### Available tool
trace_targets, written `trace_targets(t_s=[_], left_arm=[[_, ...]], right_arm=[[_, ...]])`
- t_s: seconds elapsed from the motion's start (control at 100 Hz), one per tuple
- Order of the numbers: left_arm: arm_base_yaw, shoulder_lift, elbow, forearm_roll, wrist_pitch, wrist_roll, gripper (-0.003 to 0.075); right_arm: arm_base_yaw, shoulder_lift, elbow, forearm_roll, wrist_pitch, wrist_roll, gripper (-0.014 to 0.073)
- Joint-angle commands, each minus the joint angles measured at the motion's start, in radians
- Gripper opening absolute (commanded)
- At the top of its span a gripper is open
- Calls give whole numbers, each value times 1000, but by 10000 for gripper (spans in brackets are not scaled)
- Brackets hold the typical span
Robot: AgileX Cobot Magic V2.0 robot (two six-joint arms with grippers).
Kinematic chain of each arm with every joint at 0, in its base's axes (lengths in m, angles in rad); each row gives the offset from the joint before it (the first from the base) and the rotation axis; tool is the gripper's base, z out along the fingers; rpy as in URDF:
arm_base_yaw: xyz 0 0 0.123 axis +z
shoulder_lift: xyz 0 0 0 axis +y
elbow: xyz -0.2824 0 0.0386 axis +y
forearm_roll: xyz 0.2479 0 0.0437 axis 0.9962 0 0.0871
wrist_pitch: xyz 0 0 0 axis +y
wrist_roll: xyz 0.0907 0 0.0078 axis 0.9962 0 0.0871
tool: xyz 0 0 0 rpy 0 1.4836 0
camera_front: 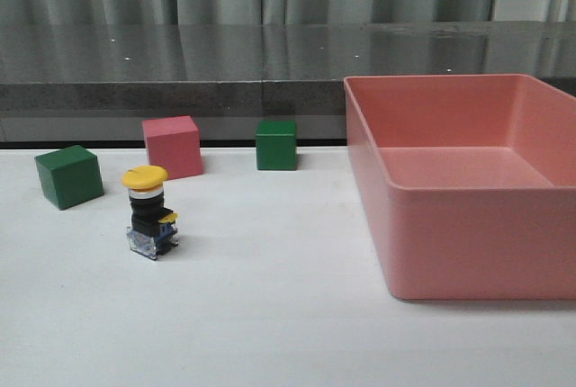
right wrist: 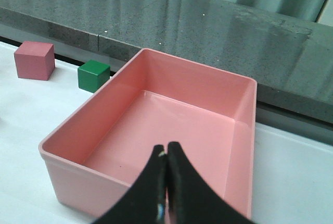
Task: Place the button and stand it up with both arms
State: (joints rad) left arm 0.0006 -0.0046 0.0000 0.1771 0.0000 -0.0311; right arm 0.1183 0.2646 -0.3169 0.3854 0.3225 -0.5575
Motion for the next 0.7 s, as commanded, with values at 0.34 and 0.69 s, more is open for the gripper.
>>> trace_targets(t_s=[0.34, 0.69], left_arm=[[1, -31, 45, -8, -83, -12, -20], [1, -31, 45, -8, -83, -12, -20]], right_arm=[[-4, 7, -26, 18, -61, 3, -61], [-4, 5, -19, -51, -88, 47, -61]])
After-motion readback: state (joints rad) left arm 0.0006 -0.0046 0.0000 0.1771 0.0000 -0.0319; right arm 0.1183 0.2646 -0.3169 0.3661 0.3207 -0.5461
